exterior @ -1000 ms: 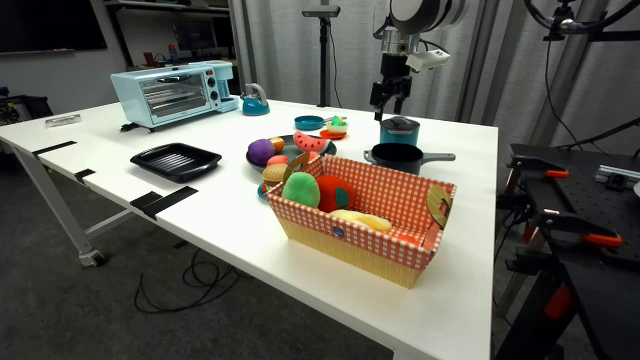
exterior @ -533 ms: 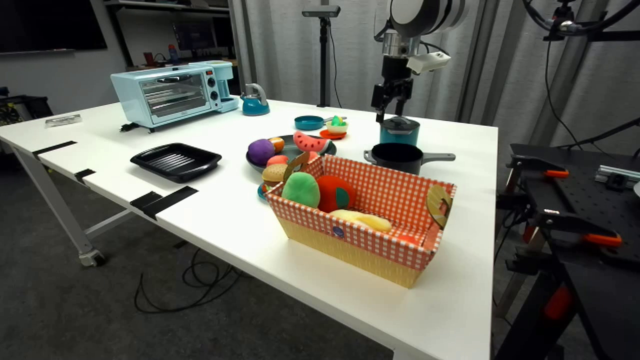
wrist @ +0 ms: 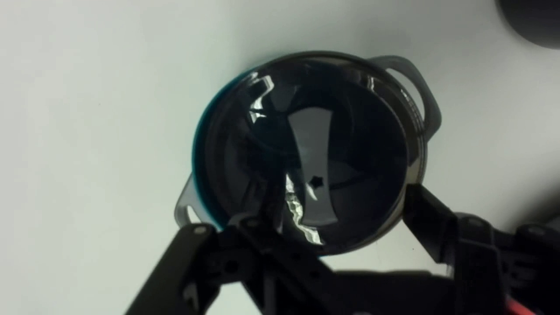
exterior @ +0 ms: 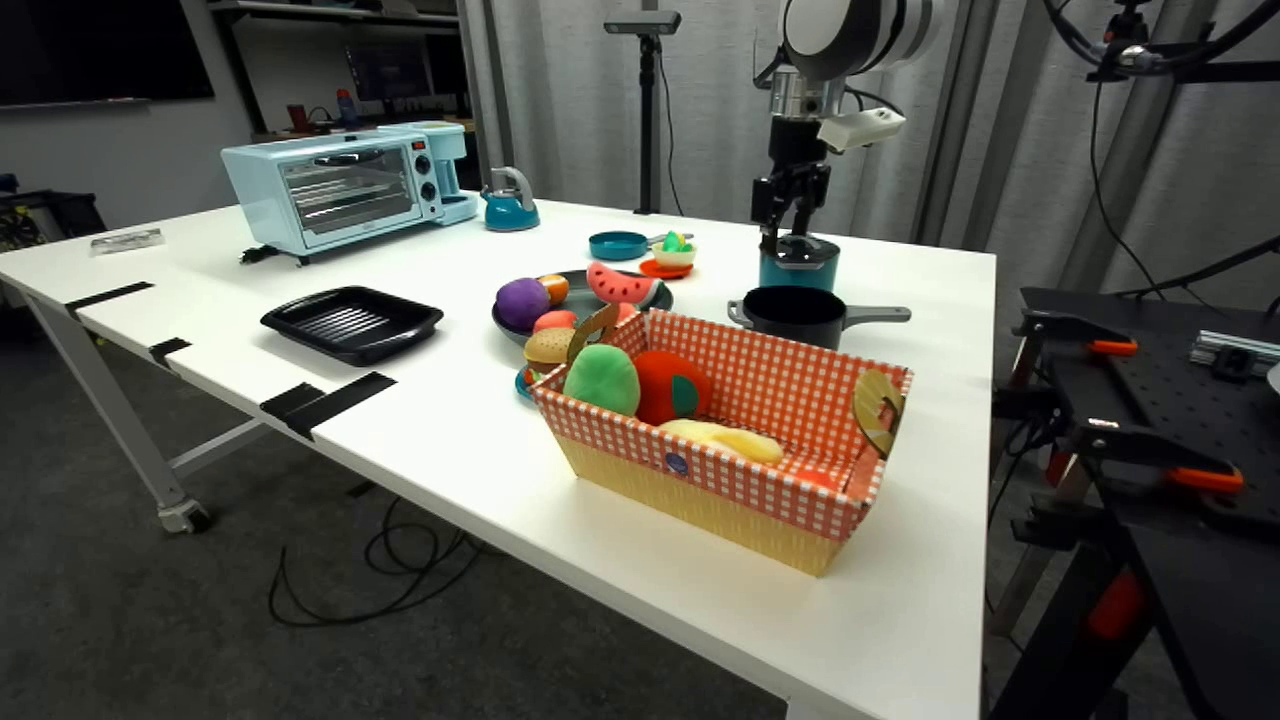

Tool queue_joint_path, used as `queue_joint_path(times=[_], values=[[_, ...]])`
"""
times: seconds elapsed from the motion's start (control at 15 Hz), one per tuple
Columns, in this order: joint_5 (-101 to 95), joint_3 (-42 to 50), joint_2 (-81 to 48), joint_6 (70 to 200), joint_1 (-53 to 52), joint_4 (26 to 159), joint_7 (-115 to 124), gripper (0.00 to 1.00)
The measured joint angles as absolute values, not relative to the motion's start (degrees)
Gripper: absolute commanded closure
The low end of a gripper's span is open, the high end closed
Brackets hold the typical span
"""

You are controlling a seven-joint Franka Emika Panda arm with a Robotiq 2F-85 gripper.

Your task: Remove the lid from the blue pot and place it on top of the blue pan

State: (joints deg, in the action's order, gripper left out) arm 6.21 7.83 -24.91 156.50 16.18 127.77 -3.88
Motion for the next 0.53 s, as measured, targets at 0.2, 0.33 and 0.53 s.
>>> queue_joint_path(times=[0.2, 0.33, 0.53], values=[[6.21, 7.95, -24.96, 156.50, 16.62, 127.65, -3.97, 0.82], [6.21, 8.12, -24.96, 156.50, 17.07, 127.61, -4.17, 0.97], [6.21, 8.41, -24.96, 156.49, 17.61, 127.57, -4.53, 0.96]])
